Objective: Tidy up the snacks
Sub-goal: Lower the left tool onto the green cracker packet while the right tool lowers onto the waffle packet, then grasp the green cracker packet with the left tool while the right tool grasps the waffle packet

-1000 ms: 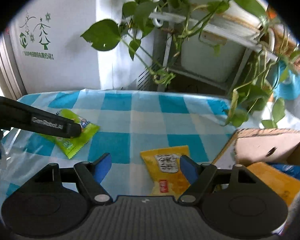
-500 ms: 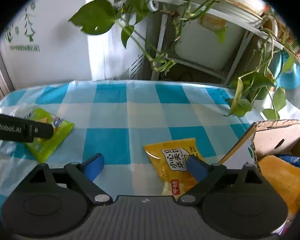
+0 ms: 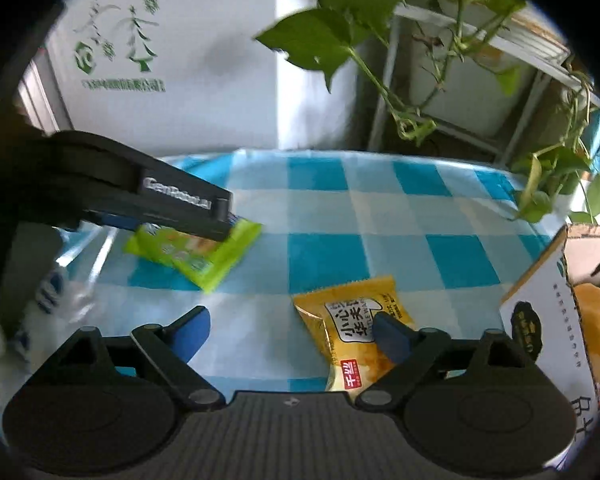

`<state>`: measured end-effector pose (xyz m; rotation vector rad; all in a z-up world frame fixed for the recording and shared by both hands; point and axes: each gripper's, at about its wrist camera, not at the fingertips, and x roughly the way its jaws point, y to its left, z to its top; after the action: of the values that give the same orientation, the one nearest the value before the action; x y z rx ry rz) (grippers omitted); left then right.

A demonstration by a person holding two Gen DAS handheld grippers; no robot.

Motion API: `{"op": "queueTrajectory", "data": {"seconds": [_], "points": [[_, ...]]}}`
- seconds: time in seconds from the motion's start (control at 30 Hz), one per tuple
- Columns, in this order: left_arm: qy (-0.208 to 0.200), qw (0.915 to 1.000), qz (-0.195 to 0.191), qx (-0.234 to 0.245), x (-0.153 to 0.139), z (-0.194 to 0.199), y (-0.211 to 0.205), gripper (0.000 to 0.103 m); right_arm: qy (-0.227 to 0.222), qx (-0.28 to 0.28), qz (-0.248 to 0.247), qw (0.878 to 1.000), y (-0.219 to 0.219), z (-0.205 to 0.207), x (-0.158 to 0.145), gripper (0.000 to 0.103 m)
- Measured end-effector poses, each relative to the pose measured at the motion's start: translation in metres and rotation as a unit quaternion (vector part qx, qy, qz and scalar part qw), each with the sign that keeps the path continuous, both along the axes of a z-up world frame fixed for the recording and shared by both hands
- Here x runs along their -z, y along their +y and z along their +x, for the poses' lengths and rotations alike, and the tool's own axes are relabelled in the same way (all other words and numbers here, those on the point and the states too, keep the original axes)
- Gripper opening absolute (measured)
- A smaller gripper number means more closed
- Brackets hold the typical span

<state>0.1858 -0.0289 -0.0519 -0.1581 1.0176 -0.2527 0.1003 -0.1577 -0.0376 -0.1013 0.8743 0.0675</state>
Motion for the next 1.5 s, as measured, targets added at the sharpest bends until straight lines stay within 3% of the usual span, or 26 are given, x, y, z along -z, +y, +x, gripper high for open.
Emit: {"op": "queueTrajectory", "data": {"seconds": [0.17,0.37,0.57,0.7,0.77,0.87,0.97,1.17,1.5], "points": [[-0.009,0.9999,-0.008,0.012,-0.006,0.001,-0.003,0.066,-0.006,0.030,0.042,0.999,-0.034,0.010,-0.004,0.091],[-0.007,0.9997,-0.007,0.023,-0.005,0.002,-0.012,0.071,0.020,-0.011,0.070,0.997,-0.048,0.014,0.005,0.091],[-0.021,0.9985,0.011,0.050,-0.008,0.002,-0.026,0.078,0.022,-0.034,0.037,0.998,-0.034,0.009,0.008,0.090],[-0.015,0.9975,0.032,0.061,0.001,0.004,-0.032,0.079,0.017,-0.028,0.013,0.999,-0.031,0.007,0.007,0.074],[-0.014,0.9966,0.043,0.070,0.004,0.003,-0.038,0.084,0.016,-0.020,0.015,1.000,-0.035,0.006,0.004,0.068],[-0.024,0.9948,0.065,0.075,0.008,0.001,-0.045,0.087,0.014,-0.013,0.021,1.000,-0.040,0.007,0.004,0.063],[-0.033,0.9926,0.090,0.074,0.011,-0.001,-0.052,0.084,0.014,-0.011,0.020,1.000,-0.041,0.007,0.004,0.061],[-0.038,0.9924,0.096,0.067,0.006,-0.002,-0.050,0.062,0.021,-0.002,0.027,0.999,-0.044,0.007,0.003,0.059],[-0.040,0.9947,0.082,0.047,-0.013,-0.018,-0.039,0.058,0.028,0.024,0.032,0.999,-0.047,-0.001,-0.009,0.058]]}}
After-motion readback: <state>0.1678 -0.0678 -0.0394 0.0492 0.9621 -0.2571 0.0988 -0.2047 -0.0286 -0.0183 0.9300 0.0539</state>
